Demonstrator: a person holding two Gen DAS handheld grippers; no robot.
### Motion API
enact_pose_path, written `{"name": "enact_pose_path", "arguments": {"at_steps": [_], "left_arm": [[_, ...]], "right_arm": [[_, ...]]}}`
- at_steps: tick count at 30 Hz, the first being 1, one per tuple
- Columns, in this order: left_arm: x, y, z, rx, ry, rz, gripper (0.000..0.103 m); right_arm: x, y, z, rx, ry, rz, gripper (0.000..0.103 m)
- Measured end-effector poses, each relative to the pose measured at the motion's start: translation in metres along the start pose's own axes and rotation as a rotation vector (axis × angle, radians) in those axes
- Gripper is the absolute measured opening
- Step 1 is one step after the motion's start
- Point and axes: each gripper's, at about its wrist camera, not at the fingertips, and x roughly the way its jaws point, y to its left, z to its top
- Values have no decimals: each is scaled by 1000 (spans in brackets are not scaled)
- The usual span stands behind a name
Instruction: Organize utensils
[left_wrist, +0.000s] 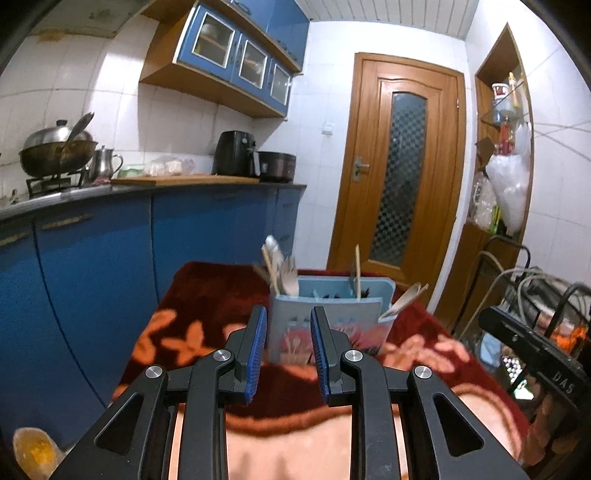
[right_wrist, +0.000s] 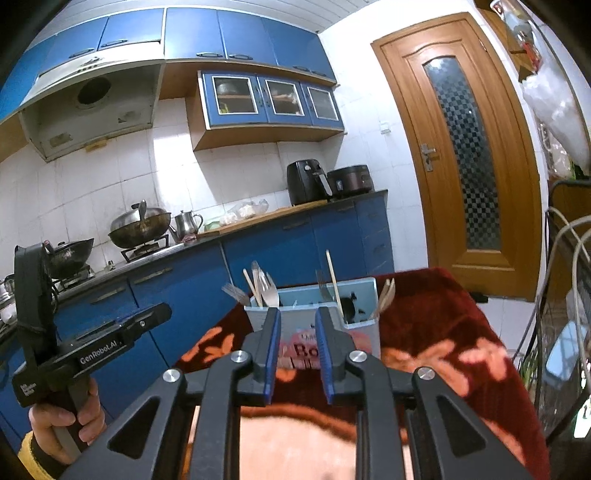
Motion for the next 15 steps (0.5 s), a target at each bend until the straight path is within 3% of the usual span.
{"name": "enact_pose_path", "arguments": {"at_steps": [7,15], "left_arm": [[15,7,-37,-4,48,35,25],[31,13,-66,-15,52,95,25]], "right_arm": [[3,-2,-37,-32,31,-38,23],[18,-6,-69,-45,74,-64,29]]}}
